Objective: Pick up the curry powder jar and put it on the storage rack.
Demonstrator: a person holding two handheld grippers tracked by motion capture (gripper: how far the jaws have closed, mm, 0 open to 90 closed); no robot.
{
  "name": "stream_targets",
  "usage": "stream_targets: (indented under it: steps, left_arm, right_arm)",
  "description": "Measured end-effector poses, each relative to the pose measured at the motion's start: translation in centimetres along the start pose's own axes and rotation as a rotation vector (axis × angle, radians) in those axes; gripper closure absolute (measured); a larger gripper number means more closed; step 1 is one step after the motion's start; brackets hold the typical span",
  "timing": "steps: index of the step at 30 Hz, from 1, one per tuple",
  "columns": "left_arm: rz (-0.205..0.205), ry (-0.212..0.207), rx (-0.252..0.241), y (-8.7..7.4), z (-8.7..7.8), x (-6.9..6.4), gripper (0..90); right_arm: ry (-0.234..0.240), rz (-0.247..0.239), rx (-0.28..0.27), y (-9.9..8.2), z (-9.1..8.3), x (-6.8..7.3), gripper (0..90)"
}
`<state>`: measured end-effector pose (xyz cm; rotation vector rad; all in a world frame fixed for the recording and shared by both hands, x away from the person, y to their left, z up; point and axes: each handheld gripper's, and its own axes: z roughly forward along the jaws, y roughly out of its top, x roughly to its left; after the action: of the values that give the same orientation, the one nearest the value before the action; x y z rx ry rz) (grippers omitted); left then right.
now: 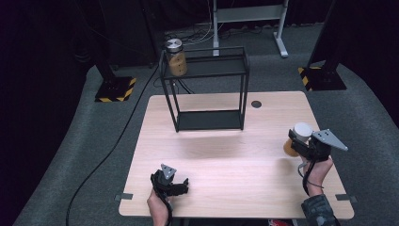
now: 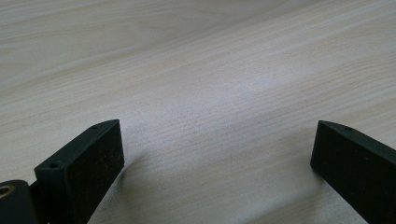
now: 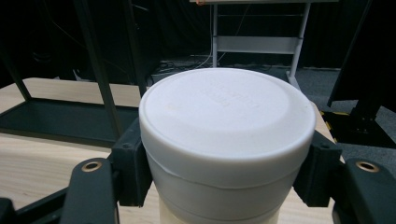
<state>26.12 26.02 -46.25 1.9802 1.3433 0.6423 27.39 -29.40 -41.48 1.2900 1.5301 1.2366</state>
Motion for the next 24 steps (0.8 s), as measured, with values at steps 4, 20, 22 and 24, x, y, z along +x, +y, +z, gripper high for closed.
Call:
stream_targets:
  steps: [4, 20, 22, 24]
  left_arm:
    - [0.0, 0.0, 0.0, 0.0, 0.0, 0.0, 2.2]
    - [0.0, -0.008, 0.002, 0.0, 0.0, 0.1, 2.2]
    - [-0.002, -0.006, -0.001, 0.0, 0.0, 0.1, 2.1]
    - [-0.001, -0.005, -0.002, 0.0, 0.0, 0.0, 2.1]
  right_arm:
    - [0.011, 0.001, -0.004, 1.0, 0.0, 0.0, 32.9]
    - [0.045, -0.032, -0.004, 4.9, 0.3, 0.4, 32.8]
    - [0.055, -0.035, -0.005, 5.4, 0.4, 0.5, 32.8]
    - [0.067, -0.037, -0.004, 5.8, 0.5, 0.5, 32.8]
